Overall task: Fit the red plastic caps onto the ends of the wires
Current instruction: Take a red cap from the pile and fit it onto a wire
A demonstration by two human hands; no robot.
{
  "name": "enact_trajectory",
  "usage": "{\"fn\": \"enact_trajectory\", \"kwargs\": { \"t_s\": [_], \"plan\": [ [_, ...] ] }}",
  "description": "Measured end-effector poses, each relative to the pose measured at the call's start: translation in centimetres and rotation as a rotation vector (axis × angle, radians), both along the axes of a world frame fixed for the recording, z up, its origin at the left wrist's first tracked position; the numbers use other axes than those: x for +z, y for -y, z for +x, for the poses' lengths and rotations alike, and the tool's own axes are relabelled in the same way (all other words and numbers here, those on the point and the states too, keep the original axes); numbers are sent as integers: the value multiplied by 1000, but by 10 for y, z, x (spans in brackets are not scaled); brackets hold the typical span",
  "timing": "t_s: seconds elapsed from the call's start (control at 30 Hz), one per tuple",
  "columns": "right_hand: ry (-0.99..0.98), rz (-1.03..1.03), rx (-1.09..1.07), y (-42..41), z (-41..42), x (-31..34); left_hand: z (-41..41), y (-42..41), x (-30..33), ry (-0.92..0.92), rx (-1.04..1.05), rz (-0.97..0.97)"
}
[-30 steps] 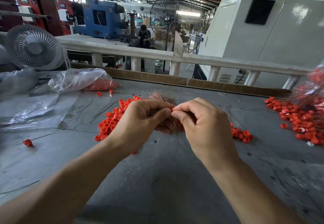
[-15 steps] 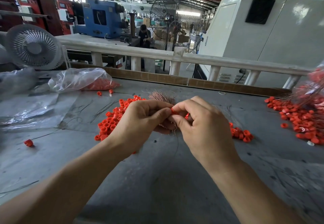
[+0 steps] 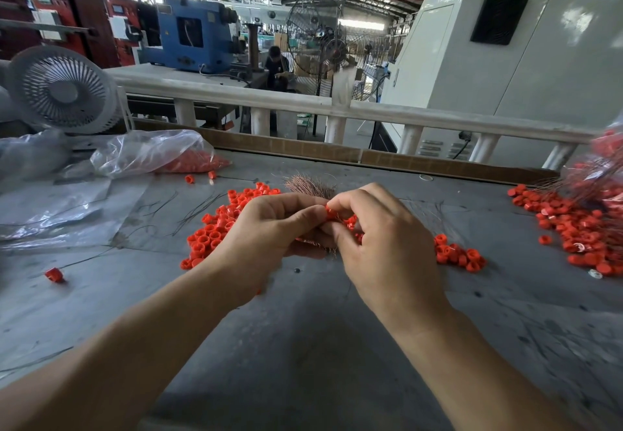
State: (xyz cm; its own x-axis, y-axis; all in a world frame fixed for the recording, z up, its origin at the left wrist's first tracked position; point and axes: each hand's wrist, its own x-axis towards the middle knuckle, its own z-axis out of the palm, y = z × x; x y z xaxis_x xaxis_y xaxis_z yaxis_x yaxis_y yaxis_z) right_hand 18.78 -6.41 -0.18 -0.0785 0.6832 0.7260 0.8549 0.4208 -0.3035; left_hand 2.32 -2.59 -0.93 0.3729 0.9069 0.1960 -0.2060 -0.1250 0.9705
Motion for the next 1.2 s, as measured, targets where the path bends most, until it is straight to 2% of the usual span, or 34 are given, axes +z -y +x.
{"fn": "enact_trajectory", "kwargs": {
  "t_s": [0.4, 0.57, 0.77, 1.07, 1.2],
  "plan": [
    [-99, 82, 108, -8, 3, -8, -1, 0, 1, 62, -26, -61],
    [-206, 58, 172, -10, 6, -7, -1, 3, 3, 47, -7, -68],
    [-231, 60, 218, -11, 9, -6, -1, 4, 5, 30, -8, -57],
    [-422, -86, 302, -12, 13, -7, 1, 5, 4, 39, 11, -27],
    [-443, -96, 300, -11, 12, -6, 3, 4, 2, -5, 71, 40]
  ]
}}
